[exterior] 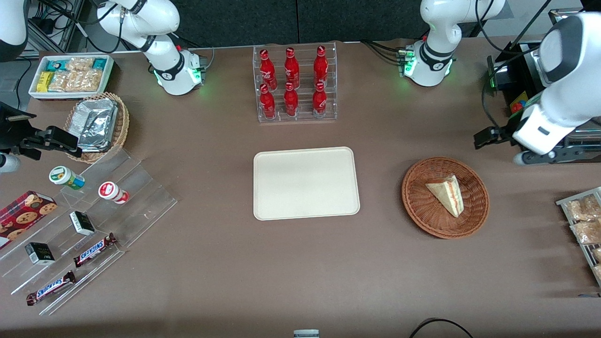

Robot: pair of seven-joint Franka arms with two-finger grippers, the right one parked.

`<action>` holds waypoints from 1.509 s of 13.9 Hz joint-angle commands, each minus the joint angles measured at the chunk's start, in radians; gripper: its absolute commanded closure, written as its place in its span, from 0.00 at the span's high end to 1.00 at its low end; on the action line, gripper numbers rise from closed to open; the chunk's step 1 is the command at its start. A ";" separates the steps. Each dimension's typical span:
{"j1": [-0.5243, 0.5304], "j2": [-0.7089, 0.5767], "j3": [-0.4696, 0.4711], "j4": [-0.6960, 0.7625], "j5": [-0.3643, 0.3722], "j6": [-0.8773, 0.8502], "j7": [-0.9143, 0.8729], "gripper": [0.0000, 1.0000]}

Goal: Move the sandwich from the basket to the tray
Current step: 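Move the left gripper over the wrapped sandwich in the wicker basket, then lower the open left gripper around the sandwich wedge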

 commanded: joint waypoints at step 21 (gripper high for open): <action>-0.029 0.232 -0.004 -0.266 0.043 0.615 -0.502 1.00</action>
